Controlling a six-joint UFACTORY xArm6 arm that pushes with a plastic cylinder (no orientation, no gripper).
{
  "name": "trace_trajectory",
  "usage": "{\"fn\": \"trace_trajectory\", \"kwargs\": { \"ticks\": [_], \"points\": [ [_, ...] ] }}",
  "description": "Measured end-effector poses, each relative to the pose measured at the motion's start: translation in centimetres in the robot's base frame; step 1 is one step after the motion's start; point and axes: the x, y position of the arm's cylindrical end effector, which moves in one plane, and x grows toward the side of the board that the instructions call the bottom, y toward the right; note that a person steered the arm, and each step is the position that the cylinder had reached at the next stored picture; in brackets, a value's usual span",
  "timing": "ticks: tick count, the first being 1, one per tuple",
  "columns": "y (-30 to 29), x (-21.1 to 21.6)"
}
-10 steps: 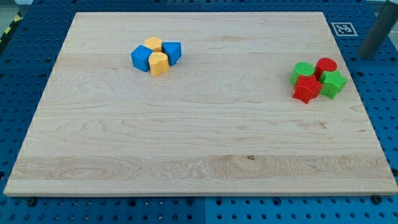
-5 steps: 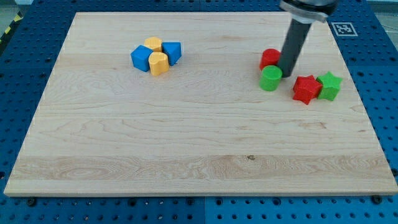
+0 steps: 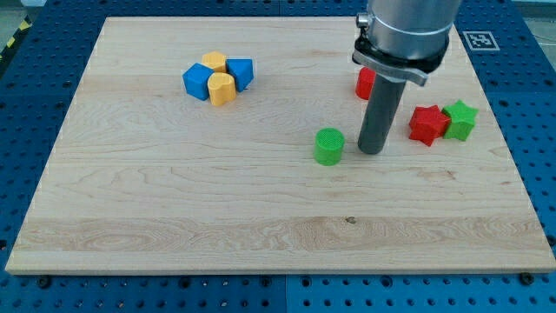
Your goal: Move the green circle bottom left to the yellow heart
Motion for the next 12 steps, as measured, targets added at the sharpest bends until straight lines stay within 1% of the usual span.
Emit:
{"fn": "trace_trajectory", "kwargs": {
  "ticks": [1, 2, 3, 4, 5, 6, 7, 9, 10, 11, 12],
  "points": [
    [-3.0, 2.1],
    [-10.0, -0.5],
    [-10.8, -1.0],
    [-5.9, 1.0],
    [-2.3, -0.3],
    [-2.2, -3.6],
    [-5.9, -4.3],
    [-15.4, -4.3],
    [-16.8, -4.2],
    [-16.5, -2.0],
    [-17.3, -1.3]
  ]
}}
